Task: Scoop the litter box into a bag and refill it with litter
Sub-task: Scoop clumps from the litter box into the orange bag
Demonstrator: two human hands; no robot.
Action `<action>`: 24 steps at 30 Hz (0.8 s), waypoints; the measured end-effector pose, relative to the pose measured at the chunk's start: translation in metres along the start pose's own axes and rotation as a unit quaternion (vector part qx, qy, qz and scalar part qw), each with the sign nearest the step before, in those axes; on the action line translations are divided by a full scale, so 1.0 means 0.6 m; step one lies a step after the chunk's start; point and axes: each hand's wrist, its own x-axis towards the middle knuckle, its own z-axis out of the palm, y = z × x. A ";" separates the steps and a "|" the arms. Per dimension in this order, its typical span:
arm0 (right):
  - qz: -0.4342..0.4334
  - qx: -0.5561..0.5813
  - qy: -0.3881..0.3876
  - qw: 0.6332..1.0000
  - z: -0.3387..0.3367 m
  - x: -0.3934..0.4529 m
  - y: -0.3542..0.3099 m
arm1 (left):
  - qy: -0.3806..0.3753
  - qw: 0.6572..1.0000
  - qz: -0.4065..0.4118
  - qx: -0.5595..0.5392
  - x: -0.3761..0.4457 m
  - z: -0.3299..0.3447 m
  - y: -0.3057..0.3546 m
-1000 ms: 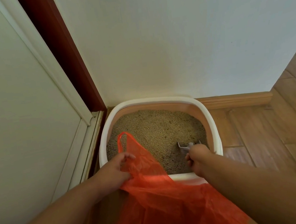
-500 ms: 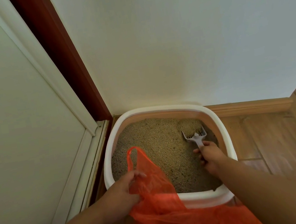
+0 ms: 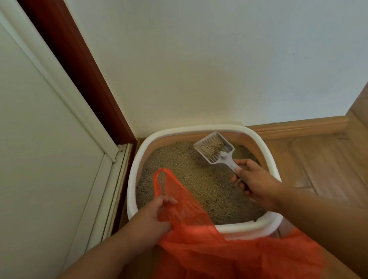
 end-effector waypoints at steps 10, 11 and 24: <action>-0.017 -0.017 -0.041 0.999 -0.053 -0.046 -0.061 | -0.002 1.000 0.023 -0.005 -0.006 -0.001 0.012; -0.017 -0.020 -0.046 0.999 -0.055 -0.051 -0.063 | -0.002 1.000 0.021 -0.002 -0.006 -0.002 0.012; -0.011 -0.060 -0.075 0.995 -0.066 -0.080 -0.083 | -0.058 0.994 -0.015 0.089 -0.035 -0.027 0.017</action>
